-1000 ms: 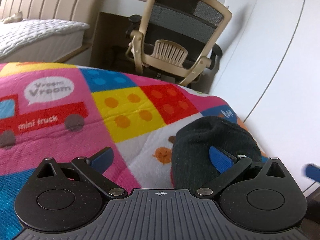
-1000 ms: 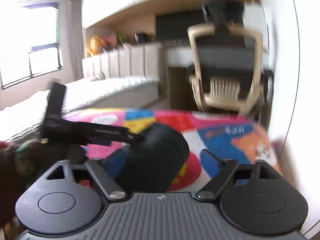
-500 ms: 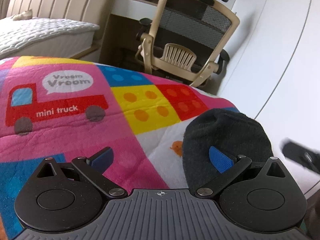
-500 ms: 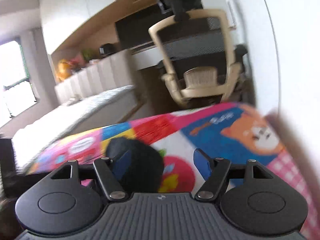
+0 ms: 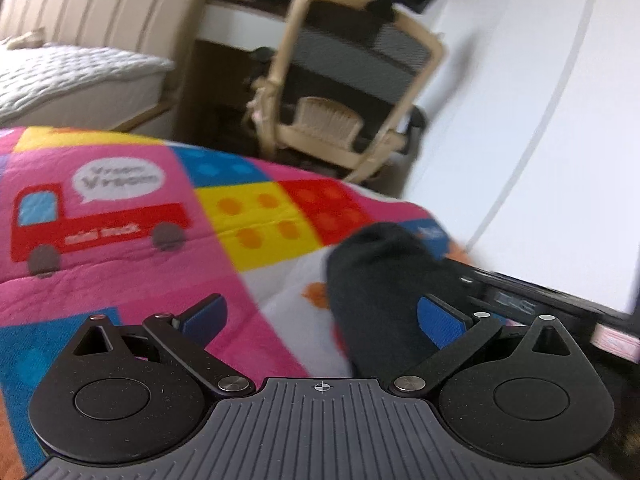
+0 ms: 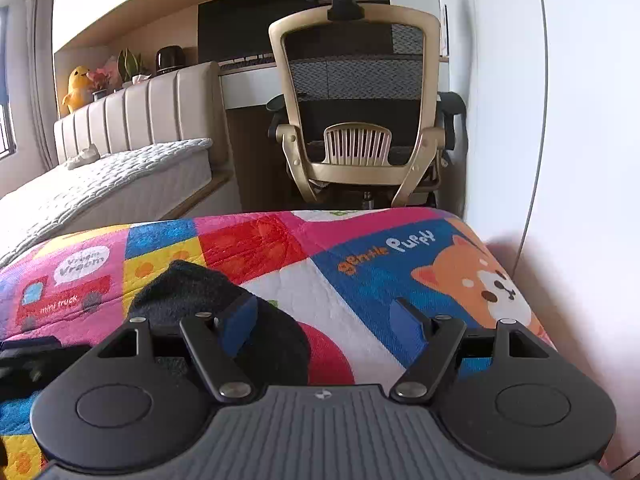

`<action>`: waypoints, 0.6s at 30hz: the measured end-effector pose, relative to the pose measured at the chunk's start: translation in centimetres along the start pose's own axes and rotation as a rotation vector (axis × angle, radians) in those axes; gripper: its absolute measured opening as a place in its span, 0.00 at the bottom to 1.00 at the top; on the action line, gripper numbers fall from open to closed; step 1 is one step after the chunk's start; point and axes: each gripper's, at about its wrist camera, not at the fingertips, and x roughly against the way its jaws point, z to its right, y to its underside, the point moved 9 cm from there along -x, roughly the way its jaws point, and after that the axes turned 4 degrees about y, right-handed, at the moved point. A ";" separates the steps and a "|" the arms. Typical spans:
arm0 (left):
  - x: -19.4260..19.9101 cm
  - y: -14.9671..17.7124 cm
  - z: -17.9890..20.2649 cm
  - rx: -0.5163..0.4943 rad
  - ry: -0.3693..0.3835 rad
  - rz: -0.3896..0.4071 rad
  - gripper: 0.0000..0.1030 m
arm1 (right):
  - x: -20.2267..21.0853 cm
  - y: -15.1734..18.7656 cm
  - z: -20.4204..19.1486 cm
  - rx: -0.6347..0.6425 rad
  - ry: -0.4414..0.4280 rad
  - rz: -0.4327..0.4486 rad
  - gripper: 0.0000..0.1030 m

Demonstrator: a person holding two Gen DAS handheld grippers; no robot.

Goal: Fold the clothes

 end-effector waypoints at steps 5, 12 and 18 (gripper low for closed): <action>-1.4 1.0 0.0 -0.004 -0.016 -0.039 1.00 | 0.2 -0.1 0.4 -0.030 -0.031 0.000 0.73; -1.7 1.7 -0.8 0.037 -0.013 -0.036 1.00 | 0.5 0.3 0.1 -0.085 -0.099 -0.056 0.74; -1.8 1.8 -0.8 0.021 -0.041 -0.001 1.00 | -0.4 0.6 -0.2 -0.038 -0.072 -0.062 0.81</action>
